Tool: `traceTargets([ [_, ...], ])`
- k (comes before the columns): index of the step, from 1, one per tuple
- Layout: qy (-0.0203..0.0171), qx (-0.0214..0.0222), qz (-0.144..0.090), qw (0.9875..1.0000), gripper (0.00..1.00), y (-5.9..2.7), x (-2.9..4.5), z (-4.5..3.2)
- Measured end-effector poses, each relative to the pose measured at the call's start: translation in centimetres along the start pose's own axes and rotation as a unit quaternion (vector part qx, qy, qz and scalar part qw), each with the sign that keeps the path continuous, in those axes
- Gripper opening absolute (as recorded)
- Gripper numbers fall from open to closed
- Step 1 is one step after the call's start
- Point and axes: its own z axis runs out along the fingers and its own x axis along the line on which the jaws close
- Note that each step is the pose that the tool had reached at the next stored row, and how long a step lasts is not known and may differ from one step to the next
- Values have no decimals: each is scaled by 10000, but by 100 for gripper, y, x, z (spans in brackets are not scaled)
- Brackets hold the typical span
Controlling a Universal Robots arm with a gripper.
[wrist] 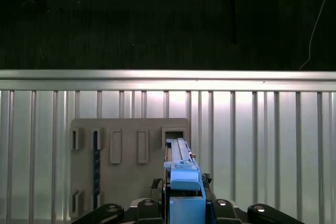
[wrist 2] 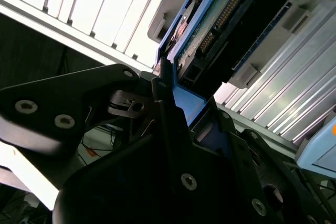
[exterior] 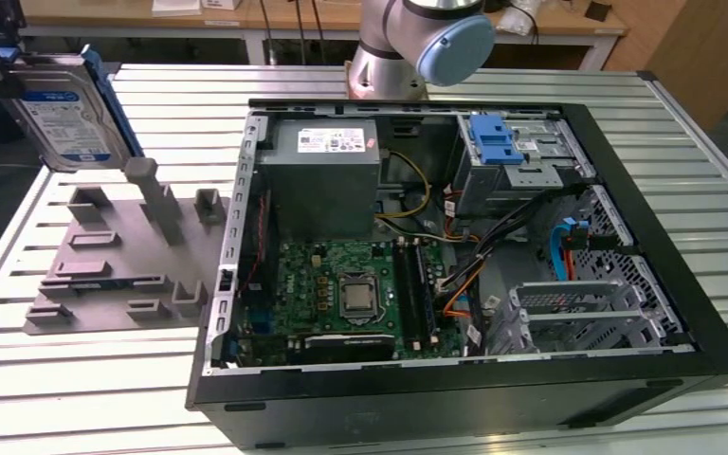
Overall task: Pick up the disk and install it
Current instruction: 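Pick up the disk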
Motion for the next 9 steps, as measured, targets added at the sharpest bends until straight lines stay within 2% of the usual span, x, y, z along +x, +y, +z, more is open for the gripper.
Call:
traceTargets([
  [9,0,0,0,10000,36,2,-1,-74],
])
